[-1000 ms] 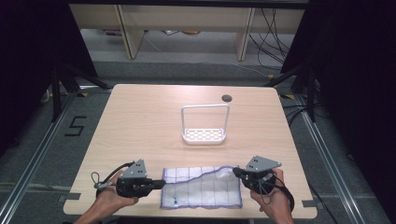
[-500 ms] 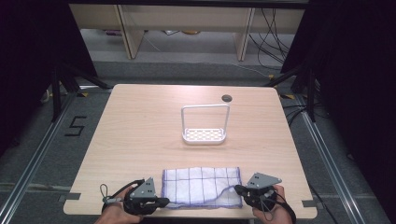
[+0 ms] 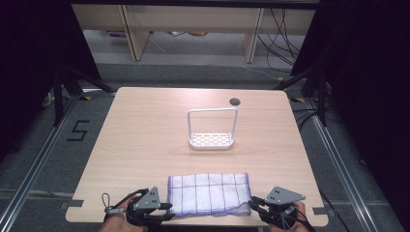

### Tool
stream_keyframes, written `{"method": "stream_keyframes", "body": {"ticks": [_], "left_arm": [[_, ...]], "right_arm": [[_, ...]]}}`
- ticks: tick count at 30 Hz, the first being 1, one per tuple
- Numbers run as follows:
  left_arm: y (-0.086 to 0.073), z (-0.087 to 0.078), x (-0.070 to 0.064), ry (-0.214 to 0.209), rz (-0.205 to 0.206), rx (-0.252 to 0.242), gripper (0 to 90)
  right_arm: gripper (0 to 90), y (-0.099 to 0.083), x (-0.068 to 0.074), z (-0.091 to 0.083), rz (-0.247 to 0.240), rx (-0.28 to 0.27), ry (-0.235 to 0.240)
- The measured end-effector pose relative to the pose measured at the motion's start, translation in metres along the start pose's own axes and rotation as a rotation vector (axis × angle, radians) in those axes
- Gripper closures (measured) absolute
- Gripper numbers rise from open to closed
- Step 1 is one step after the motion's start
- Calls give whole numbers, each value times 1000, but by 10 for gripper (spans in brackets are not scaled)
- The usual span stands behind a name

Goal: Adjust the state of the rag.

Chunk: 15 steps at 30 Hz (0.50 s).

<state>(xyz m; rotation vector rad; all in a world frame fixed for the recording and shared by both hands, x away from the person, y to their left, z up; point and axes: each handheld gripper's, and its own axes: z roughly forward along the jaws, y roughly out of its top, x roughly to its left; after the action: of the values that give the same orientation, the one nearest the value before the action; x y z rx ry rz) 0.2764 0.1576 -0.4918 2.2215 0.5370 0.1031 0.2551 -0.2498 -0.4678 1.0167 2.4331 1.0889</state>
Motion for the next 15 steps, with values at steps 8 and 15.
{"method": "stream_keyframes", "body": {"ticks": [8, 15], "left_arm": [[16, -5, 20, 87, -66, -60, 495], [28, 15, 42, 158, -89, -7, 431]], "right_arm": [[734, 10, -9, 3, 12, 6, -52], [723, 33, -8, 34, -16, 99, -15]]}}
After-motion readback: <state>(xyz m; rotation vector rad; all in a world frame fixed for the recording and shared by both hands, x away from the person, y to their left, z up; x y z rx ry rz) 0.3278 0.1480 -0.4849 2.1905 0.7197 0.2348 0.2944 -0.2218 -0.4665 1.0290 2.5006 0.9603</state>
